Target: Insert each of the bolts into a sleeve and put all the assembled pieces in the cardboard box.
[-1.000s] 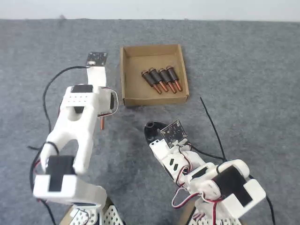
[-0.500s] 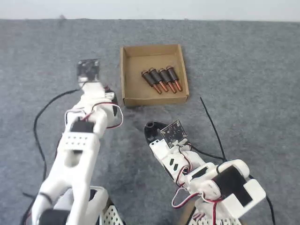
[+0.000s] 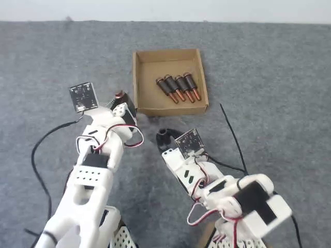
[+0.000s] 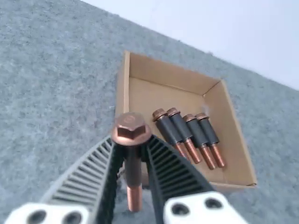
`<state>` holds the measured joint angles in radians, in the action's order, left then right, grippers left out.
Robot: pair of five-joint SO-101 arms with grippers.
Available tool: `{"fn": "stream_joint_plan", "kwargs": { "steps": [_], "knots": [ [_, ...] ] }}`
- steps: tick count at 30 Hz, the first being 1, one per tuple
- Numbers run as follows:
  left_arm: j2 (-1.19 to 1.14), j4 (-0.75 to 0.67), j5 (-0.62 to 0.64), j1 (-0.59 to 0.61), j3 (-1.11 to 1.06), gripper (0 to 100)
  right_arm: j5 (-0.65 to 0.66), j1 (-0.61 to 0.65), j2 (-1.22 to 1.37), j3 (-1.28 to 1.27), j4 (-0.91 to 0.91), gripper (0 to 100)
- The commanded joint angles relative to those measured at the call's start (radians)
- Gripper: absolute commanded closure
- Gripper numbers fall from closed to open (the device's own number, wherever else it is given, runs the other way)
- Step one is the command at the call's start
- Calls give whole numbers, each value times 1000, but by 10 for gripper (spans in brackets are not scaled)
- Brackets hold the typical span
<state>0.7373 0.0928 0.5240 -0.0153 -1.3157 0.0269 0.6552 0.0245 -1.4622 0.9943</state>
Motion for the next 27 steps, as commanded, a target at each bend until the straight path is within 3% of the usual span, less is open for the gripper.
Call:
{"fn": "stream_joint_plan", "kwargs": {
  "steps": [1, 9, 23, 27],
  "knots": [
    [52, -32, 9, -5, 5, 988, 9, -19, 71, 60, 143, 992],
    [52, -31, 9, -5, 4, 988, 15, -18, 236, 121, 341, 992],
    [52, -31, 8, -6, -7, 988, 17, 31, 323, 253, 335, 992],
    [52, -6, 8, -28, -5, 988, 17, 42, 321, 298, 234, 992]
  ]
}}
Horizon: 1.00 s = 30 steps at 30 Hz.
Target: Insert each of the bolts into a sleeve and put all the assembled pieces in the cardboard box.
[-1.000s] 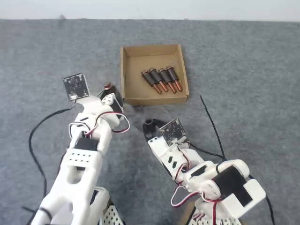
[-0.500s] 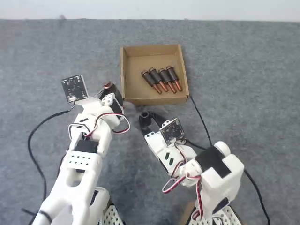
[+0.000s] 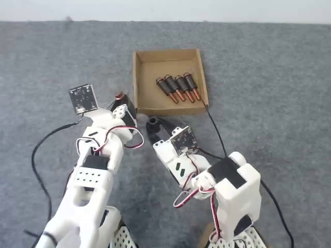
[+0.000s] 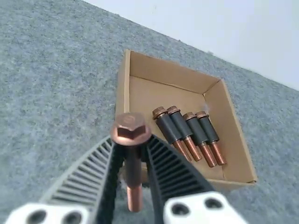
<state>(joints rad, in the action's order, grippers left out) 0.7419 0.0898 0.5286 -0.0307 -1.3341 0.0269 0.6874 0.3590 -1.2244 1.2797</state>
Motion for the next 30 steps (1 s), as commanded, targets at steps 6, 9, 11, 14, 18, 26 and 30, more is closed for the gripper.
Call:
{"fn": "stream_joint_plan", "kwargs": {
  "steps": [6, 9, 11, 14, 18, 26, 30],
  "knots": [
    [49, 29, 3, -35, 22, 988, 15, 12, -19, 72, -91, 992],
    [49, 29, 3, -35, 42, 988, 15, 13, -19, 69, -93, 992],
    [49, 25, 2, -37, 47, 988, 17, 19, -19, 68, -94, 992],
    [43, -12, 2, -38, 48, 988, 20, 24, -21, 48, -88, 992],
    [38, -38, -8, -51, 48, 988, 48, 19, -22, 48, -87, 992],
    [38, -43, -60, -78, 54, 988, 46, 12, -54, 29, -94, 992],
    [37, -77, -60, -89, 53, 988, 44, -1, -97, 17, -145, 992]
  ]
}}
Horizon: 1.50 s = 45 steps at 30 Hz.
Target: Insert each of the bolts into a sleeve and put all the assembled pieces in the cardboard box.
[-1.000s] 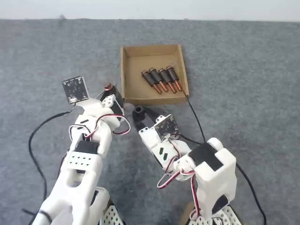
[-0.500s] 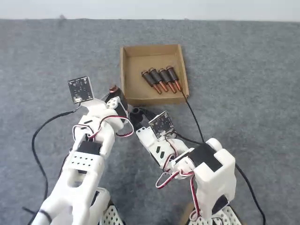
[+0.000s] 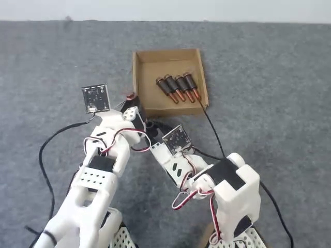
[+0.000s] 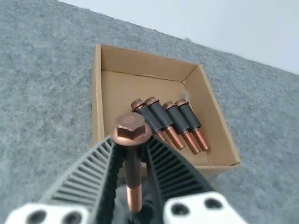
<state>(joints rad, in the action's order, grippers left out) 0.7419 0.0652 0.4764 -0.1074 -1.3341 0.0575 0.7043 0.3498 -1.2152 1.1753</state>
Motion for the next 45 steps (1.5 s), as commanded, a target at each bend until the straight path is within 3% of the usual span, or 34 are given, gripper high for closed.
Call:
{"fn": "stream_joint_plan", "kwargs": {
  "steps": [1, 15, 26, 45],
  "knots": [
    [37, -57, -9, -14, 53, 988, 12, -19, -94, 8, -51, 992],
    [-55, -66, -104, -80, 45, 988, 14, -42, -114, 6, -85, 992],
    [-57, -66, -106, -87, 13, 988, 15, -45, -171, 5, -180, 992],
    [-57, -66, -103, -115, -27, 988, 20, -61, -180, -8, -171, 992]
  ]
}}
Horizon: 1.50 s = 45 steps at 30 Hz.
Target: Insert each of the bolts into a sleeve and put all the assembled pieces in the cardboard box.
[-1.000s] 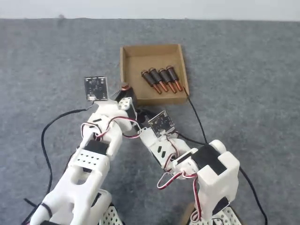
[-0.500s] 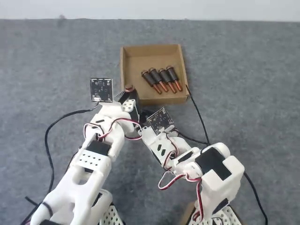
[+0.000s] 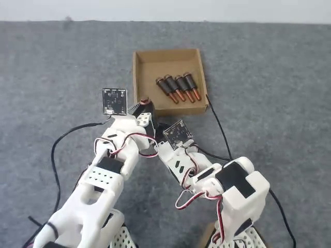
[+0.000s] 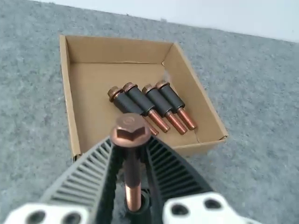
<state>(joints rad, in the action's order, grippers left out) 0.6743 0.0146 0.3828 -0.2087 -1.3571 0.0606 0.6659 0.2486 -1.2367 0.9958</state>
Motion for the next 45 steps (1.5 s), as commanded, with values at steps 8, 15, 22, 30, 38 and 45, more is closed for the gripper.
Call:
{"fn": "stream_joint_plan", "kwargs": {
  "steps": [8, 15, 22, 30, 38, 45],
  "knots": [
    [9, -199, -9, -28, -81, 988, 18, -39, -81, -8, 90, 992],
    [6, -328, -9, -49, -153, 988, 18, -48, -82, -11, 90, 992],
    [11, -330, -11, -51, -154, 988, 18, -48, -82, -6, 88, 992],
    [11, -322, -2, -63, -154, 988, 18, -50, -81, -6, 88, 992],
    [5, -164, 86, -60, -62, 989, 18, -64, -81, -6, 88, 992],
    [3, -157, 86, -60, -58, 989, 20, -64, -81, -6, 88, 992]
  ]
}}
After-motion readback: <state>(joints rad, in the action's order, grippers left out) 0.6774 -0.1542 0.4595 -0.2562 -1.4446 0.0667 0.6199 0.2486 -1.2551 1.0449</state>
